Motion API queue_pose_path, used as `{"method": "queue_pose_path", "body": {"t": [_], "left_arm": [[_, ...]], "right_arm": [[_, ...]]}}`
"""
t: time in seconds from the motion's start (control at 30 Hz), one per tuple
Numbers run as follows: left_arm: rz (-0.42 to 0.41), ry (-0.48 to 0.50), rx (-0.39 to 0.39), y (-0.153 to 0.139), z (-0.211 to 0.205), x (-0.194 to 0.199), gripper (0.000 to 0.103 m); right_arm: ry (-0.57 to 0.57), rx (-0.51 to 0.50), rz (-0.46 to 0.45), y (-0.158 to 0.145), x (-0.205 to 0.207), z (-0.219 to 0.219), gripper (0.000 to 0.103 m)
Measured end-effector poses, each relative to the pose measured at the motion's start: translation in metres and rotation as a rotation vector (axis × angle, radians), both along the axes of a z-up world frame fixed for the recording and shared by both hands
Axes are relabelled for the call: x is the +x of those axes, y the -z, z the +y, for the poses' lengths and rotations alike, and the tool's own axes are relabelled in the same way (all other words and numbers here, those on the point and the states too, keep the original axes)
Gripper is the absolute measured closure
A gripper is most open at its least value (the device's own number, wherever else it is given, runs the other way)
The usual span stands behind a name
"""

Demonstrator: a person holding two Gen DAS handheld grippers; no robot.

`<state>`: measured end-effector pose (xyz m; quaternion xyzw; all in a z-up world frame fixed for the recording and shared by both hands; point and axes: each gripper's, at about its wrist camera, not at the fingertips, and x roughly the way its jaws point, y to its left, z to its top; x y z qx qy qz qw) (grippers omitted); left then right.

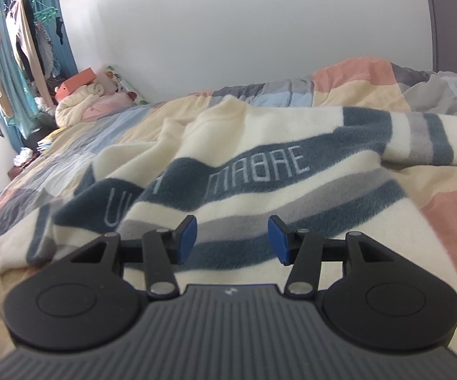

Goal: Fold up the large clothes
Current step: 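Grasp the cream sleeve cuff with the left gripper and lift it, then lay the held sleeve onto the sweater and open the left gripper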

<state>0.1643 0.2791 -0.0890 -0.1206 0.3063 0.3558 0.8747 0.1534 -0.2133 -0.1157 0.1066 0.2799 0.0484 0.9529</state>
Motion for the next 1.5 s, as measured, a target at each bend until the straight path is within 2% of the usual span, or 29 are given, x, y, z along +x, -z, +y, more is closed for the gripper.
{"method": "queue_pose_path", "body": {"t": [0.1, 0.27, 0.37, 0.43, 0.5, 0.57, 0.6, 0.67, 0.73, 0.8, 0.9, 0.97, 1.0, 1.07, 1.2, 1.33, 1.4, 1.5], "left_arm": [[0.059, -0.034, 0.001, 0.013, 0.023, 0.012, 0.036], [0.159, -0.055, -0.021, 0.045, 0.051, 0.036, 0.034], [0.148, -0.086, -0.037, 0.051, 0.06, 0.045, 0.032], [0.136, -0.091, -0.072, 0.052, 0.068, 0.049, 0.036], [0.138, -0.069, -0.096, 0.049, 0.077, 0.054, 0.049], [0.116, -0.082, -0.139, 0.04, 0.088, 0.056, 0.07], [0.104, -0.086, -0.163, 0.035, 0.093, 0.055, 0.074], [0.095, -0.085, -0.174, 0.025, 0.099, 0.056, 0.094], [0.061, -0.106, -0.161, 0.011, 0.107, 0.053, 0.094], [-0.01, -0.106, -0.173, -0.007, 0.118, 0.049, 0.094], [-0.1, -0.102, -0.102, -0.035, 0.127, 0.046, 0.094], [-0.086, -0.134, -0.027, -0.04, 0.131, 0.047, 0.094], [-0.076, -0.156, -0.029, -0.037, 0.136, 0.047, 0.094], [-0.06, -0.197, -0.061, -0.025, 0.147, 0.046, 0.094], [0.051, -0.243, -0.118, 0.016, 0.163, 0.049, 0.094], [0.053, -0.286, -0.188, 0.048, 0.173, 0.04, 0.09], [0.066, -0.278, -0.16, 0.047, 0.169, 0.04, 0.089], [0.092, -0.272, -0.179, 0.036, 0.165, 0.041, 0.079]], "right_arm": [[0.047, -0.021, -0.024, -0.002, 0.011, -0.003, 0.051], [0.09, -0.014, 0.007, 0.008, 0.035, -0.008, 0.051], [0.093, -0.046, 0.028, 0.016, 0.04, -0.003, 0.051], [0.093, -0.064, 0.028, 0.018, 0.042, 0.0, 0.051], [0.093, -0.087, 0.016, 0.017, 0.043, 0.005, 0.051], [0.09, -0.102, 0.009, 0.016, 0.042, 0.008, 0.051], [0.091, -0.101, 0.012, 0.016, 0.043, 0.009, 0.051], [0.098, -0.098, 0.025, 0.018, 0.044, 0.01, 0.051], [0.099, -0.099, 0.037, 0.019, 0.045, 0.01, 0.051], [0.096, -0.102, 0.037, 0.019, 0.045, 0.011, 0.051], [0.088, -0.105, 0.035, 0.02, 0.044, 0.012, 0.051], [0.074, -0.074, 0.055, 0.023, 0.045, 0.011, 0.051], [0.073, -0.052, 0.071, 0.026, 0.046, 0.01, 0.051], [0.077, -0.045, 0.087, 0.029, 0.048, 0.009, 0.051], [0.088, -0.05, 0.082, 0.029, 0.049, 0.008, 0.051], [0.089, -0.051, 0.089, 0.031, 0.051, 0.009, 0.051], [0.082, -0.046, 0.092, 0.032, 0.053, 0.009, 0.051], [0.07, -0.042, 0.092, 0.032, 0.055, 0.01, 0.051]]}}
